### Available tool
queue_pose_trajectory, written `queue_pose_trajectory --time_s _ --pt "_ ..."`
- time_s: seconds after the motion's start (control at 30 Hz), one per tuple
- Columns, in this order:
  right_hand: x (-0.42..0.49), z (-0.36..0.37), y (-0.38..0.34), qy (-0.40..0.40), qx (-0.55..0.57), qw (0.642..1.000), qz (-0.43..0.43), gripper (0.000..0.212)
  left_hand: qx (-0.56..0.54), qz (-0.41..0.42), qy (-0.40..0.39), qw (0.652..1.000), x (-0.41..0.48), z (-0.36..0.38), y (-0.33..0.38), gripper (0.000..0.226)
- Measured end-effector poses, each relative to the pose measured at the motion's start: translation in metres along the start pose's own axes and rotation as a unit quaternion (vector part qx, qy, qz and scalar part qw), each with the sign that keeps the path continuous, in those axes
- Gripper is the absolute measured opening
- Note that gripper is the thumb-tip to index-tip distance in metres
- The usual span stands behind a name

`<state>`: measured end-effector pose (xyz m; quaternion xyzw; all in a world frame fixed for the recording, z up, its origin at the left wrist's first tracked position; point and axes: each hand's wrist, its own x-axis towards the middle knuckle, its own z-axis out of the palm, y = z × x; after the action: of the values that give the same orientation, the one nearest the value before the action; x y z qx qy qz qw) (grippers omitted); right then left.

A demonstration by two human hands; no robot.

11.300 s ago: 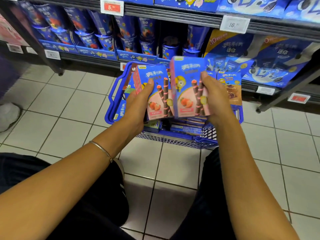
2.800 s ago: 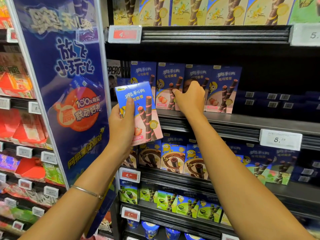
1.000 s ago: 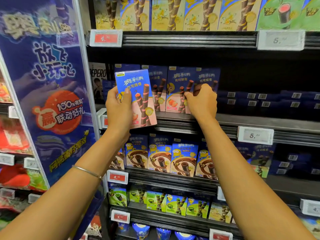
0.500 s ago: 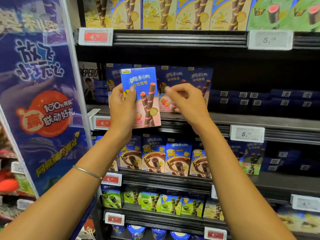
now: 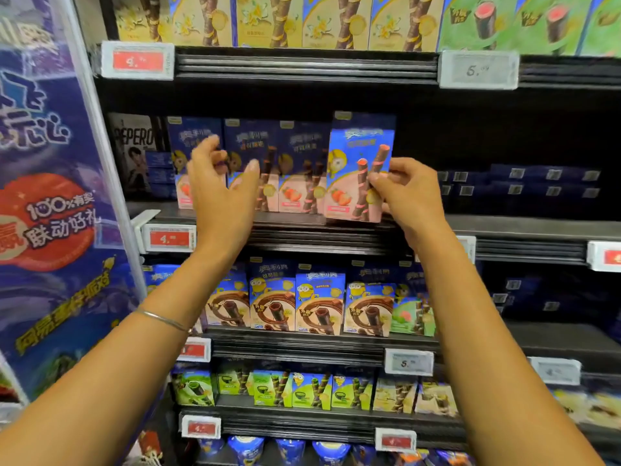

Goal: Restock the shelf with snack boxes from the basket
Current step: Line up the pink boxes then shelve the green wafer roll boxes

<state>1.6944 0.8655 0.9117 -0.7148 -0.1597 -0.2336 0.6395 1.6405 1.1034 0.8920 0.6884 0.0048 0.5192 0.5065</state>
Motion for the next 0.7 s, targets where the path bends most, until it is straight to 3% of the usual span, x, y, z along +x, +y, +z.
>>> queue_pose_trajectory --time_s 0.23,0.47,0.7 --pt "0.023 0.0 0.023 0.075 -0.104 0.992 -0.005 0.021 0.106 -0.021 0.041 0.993 0.025 -0.019 -0.021 0.082" --pt "0.033 0.013 0.026 0.072 -0.224 0.972 -0.016 0.025 0.143 -0.056 0.039 0.987 0.046 -0.027 -0.034 0.103" --pt "0.034 0.017 0.025 0.069 -0.249 0.966 -0.02 0.029 0.126 -0.114 0.002 0.985 0.057 -0.03 -0.042 0.112"
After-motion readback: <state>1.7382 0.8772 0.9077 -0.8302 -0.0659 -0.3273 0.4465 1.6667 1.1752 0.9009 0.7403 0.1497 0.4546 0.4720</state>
